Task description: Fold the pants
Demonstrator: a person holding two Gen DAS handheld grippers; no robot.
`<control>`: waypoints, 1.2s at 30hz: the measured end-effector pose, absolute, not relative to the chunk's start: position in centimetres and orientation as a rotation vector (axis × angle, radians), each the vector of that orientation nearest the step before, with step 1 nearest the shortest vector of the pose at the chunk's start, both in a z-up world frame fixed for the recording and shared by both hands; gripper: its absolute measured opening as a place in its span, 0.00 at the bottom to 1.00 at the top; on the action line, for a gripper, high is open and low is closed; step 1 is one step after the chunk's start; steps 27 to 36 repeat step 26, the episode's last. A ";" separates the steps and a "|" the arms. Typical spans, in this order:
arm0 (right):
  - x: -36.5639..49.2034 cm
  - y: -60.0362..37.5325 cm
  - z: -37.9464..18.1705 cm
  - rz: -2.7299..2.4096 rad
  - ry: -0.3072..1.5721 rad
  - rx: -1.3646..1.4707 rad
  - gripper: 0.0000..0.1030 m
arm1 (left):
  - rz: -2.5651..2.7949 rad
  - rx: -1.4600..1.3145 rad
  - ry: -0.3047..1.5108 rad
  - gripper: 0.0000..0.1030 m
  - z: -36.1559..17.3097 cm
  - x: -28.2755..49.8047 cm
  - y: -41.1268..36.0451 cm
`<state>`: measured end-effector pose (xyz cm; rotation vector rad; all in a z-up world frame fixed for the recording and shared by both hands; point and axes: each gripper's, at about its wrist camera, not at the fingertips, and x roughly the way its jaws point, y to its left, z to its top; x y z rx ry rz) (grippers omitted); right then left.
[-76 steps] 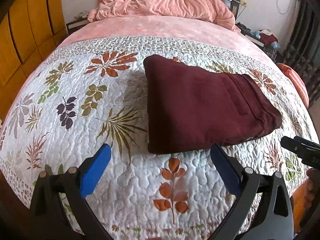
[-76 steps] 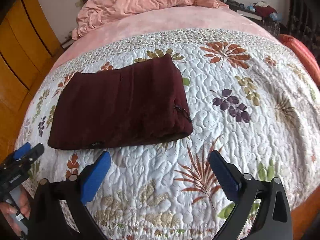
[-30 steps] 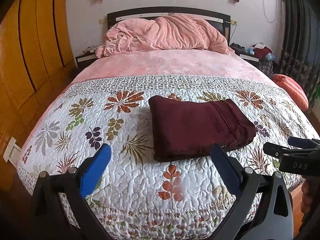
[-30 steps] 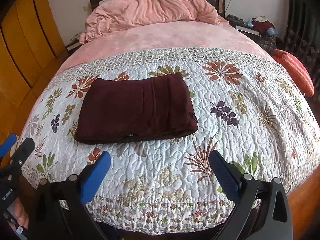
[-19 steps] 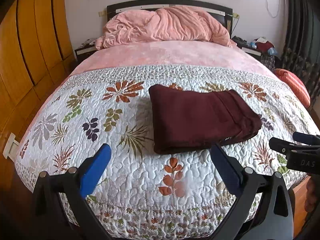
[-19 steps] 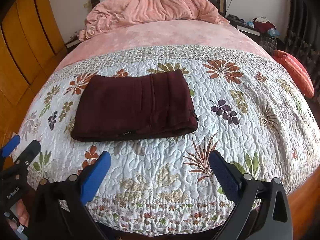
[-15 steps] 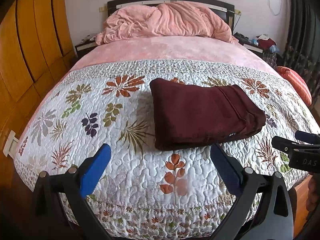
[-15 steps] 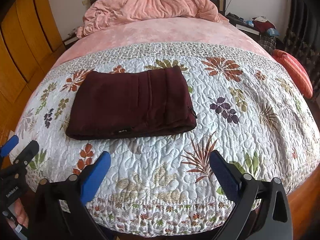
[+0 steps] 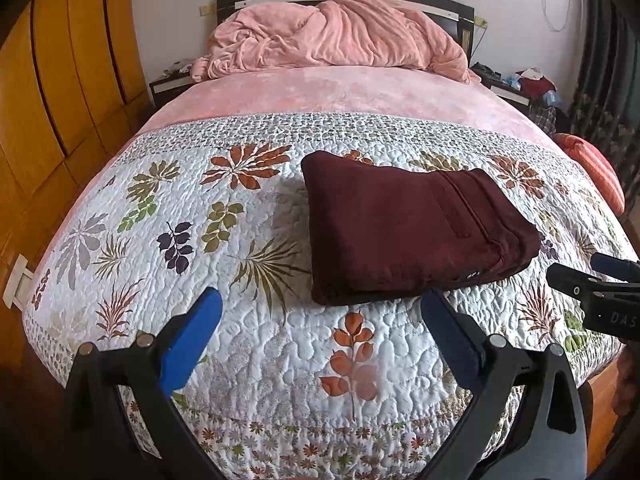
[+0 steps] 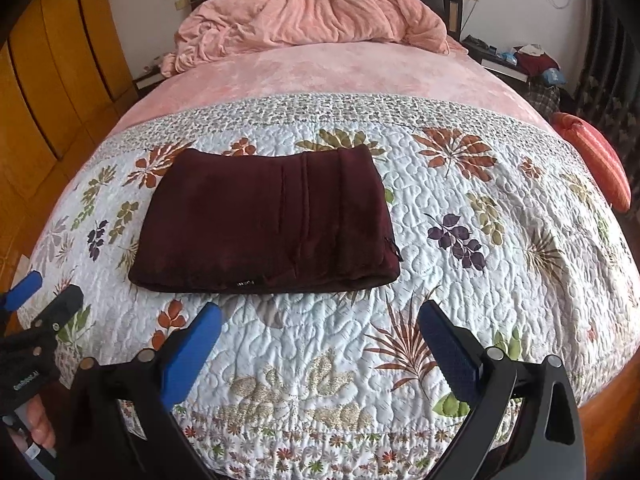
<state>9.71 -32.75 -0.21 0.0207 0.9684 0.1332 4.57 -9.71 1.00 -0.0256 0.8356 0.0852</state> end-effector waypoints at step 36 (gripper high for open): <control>9.6 -32.4 -1.0 0.125 0.992 0.010 0.96 | 0.063 -0.015 0.854 0.96 0.8 4.5 -10.4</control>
